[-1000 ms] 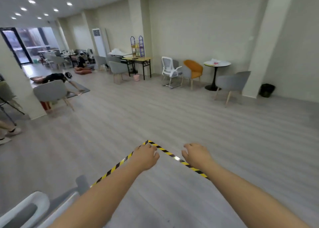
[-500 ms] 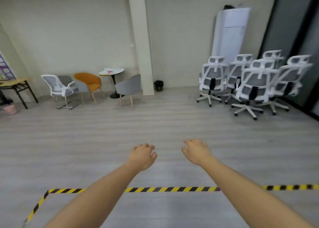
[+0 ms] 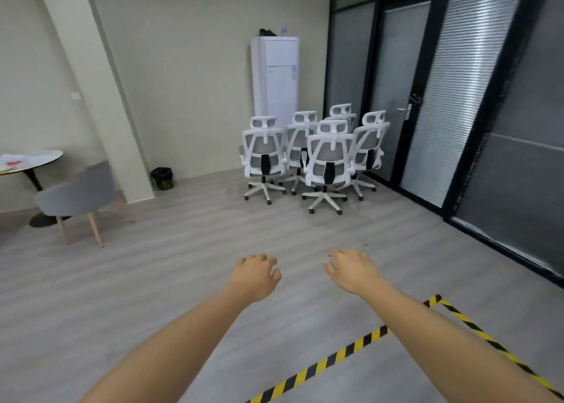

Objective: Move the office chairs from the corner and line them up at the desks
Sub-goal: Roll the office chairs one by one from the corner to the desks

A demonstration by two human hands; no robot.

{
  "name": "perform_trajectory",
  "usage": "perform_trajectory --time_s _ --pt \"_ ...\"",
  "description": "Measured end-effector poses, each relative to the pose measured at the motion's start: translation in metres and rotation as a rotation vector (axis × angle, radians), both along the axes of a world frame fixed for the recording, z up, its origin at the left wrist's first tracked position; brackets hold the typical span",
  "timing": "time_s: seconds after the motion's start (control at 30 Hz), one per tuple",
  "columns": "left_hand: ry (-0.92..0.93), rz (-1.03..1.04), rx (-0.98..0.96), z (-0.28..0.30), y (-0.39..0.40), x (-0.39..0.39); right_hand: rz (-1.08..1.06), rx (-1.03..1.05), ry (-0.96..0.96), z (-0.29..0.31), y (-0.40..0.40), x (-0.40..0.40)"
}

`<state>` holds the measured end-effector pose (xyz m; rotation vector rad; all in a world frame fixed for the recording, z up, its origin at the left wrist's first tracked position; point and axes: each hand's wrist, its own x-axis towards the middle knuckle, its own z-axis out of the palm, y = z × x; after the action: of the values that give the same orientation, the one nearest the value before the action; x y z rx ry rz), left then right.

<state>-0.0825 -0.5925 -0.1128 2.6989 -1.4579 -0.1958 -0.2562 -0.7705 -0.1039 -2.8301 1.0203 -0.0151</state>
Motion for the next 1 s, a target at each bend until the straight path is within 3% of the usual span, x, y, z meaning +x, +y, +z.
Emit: perform_trajectory --time_s 0.33,1.0 --pt "-0.011 -0.139 -0.018 -0.002 -0.224 0.085 -0.144 0.008 -0.023 0.000 -0.193 0.060" --pt "-0.017 -0.104 0.001 -0.005 -0.665 0.312 -0.080 -0.017 -0.026 -0.013 -0.646 0.286"
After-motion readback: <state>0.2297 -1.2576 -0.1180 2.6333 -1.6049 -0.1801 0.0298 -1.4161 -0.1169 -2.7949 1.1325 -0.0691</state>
